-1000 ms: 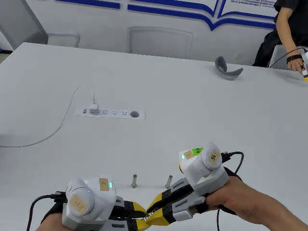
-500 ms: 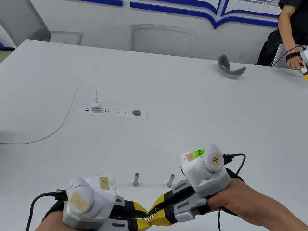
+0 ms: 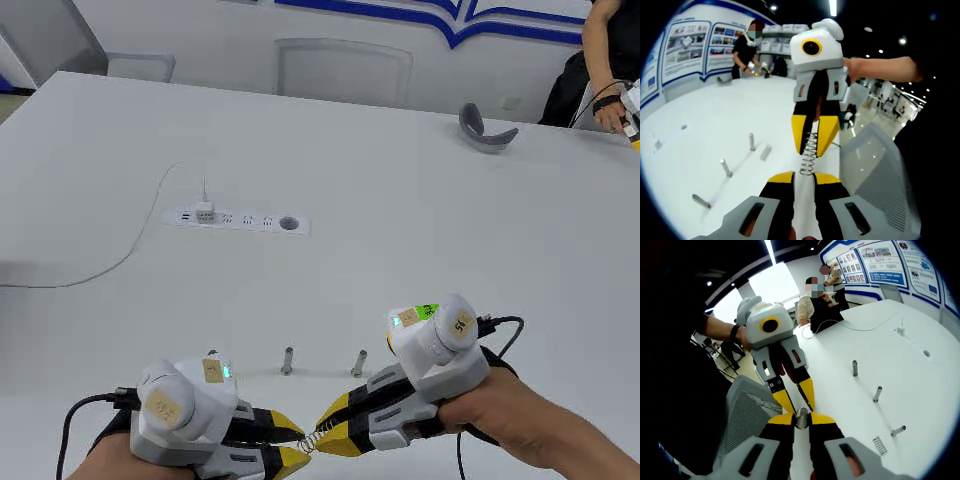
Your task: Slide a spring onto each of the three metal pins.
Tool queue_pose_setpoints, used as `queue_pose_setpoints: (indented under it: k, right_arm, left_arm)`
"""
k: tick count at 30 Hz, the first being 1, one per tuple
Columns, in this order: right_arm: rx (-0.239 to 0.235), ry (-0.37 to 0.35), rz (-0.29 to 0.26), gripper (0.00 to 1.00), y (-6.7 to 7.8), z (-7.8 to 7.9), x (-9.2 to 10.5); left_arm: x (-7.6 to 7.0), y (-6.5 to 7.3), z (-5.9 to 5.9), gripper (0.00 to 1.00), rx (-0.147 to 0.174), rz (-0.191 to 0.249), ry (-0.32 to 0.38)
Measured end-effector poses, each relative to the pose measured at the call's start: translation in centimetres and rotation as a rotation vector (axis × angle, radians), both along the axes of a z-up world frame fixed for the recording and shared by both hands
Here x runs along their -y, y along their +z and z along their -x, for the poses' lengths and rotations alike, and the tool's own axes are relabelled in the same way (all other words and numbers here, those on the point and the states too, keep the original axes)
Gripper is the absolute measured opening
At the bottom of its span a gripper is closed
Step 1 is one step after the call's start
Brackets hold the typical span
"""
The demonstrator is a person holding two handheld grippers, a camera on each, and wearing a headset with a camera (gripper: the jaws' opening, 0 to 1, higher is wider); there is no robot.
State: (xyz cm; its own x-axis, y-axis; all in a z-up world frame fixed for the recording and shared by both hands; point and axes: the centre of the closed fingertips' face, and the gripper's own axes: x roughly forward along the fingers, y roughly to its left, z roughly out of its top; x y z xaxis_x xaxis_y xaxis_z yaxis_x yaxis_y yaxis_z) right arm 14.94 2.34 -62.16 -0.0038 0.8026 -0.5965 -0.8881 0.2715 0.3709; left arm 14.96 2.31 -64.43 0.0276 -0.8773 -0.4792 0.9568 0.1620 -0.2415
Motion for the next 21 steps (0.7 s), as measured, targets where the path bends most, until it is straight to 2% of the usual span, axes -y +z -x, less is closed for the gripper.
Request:
queue_pose_setpoints:
  k: [10,16,21]
  right_arm:
    - [0.005,-0.087,0.021,0.12,-0.5,-1.1,1.4]
    - [0.027,-0.141,0.031,0.12,-0.8,-2.0,2.1]
    - [0.037,-0.176,0.063,0.12,-1.4,-2.6,3.0]
  left_arm:
    - [-1.7,-1.0,-1.1,0.16,-0.015,-0.012,0.087]
    - [-2.7,-1.5,-2.2,0.18,-0.017,-0.018,0.152]
    - [-3.7,-2.2,-3.1,0.21,-0.009,-0.045,0.207]
